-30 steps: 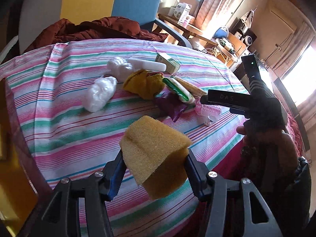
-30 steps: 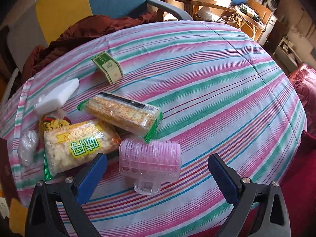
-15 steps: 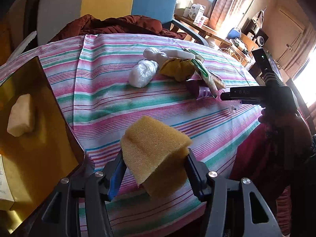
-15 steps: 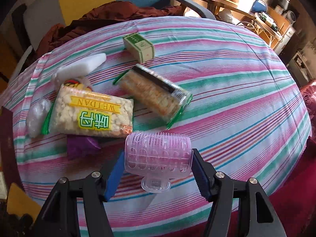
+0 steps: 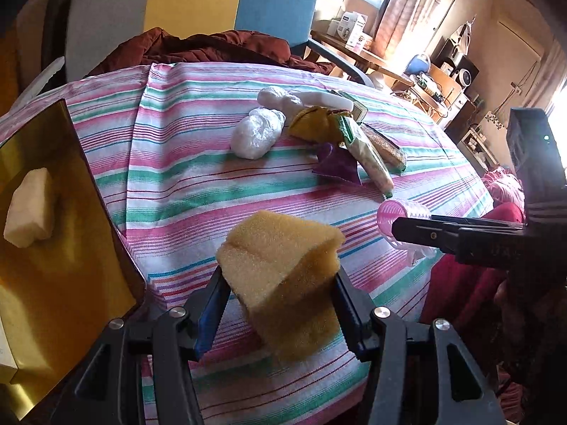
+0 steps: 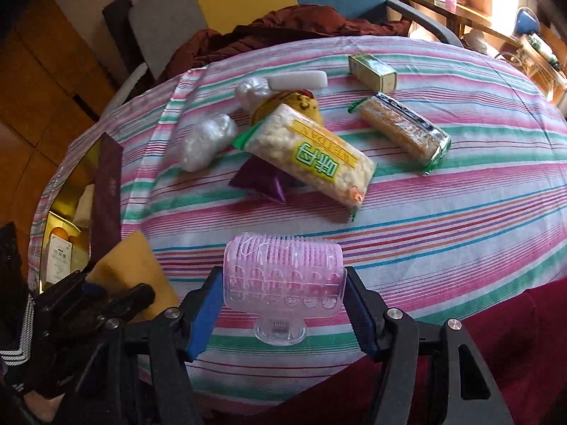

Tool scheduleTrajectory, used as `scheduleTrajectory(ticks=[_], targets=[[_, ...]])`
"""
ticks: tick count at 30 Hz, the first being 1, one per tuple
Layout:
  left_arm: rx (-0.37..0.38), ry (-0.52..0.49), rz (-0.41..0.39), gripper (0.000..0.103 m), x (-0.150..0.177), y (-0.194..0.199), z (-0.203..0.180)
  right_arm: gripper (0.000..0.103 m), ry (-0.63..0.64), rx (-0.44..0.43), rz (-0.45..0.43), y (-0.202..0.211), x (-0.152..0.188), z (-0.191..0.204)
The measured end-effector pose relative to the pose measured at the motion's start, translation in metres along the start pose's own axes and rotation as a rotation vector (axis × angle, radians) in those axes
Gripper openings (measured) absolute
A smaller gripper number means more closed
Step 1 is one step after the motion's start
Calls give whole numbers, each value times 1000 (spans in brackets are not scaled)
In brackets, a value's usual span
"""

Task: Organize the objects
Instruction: 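Grasp the yellow sponge with the left gripper while the right gripper grasps the pink roller, then carry the sponge and pink roller into the gold tray and release them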

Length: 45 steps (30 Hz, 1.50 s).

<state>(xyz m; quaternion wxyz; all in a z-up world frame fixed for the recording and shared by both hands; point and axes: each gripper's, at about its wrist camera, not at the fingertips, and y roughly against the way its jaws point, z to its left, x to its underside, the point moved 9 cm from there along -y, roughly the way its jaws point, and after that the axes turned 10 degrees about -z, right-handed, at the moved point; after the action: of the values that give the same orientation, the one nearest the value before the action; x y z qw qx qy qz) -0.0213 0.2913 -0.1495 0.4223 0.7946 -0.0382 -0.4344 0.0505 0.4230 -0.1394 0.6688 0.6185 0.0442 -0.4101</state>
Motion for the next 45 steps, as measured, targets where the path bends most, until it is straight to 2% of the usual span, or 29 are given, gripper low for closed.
scheduleTrajectory(ticks=[5,11,20,26,36,45], targets=[[11,-6,-16,56,-1,6,-3,65,29,-17,-49,11,-8,15],[20,-9,-41,56,-5,20,-4,65,48,-23,-52,7,-7,25],[-17,28,-117,56,-17,58,17,65,101,-72,-64,5,-10,59],[-75,89,-202,56,-33,101,52,65,174,-143,-64,4,-10,103],[-245,203,-320,56,-54,160,137,65,338,-287,-65,3,-2,197],[-301,227,-323,56,-51,174,167,65,482,-449,-61,13,24,275]])
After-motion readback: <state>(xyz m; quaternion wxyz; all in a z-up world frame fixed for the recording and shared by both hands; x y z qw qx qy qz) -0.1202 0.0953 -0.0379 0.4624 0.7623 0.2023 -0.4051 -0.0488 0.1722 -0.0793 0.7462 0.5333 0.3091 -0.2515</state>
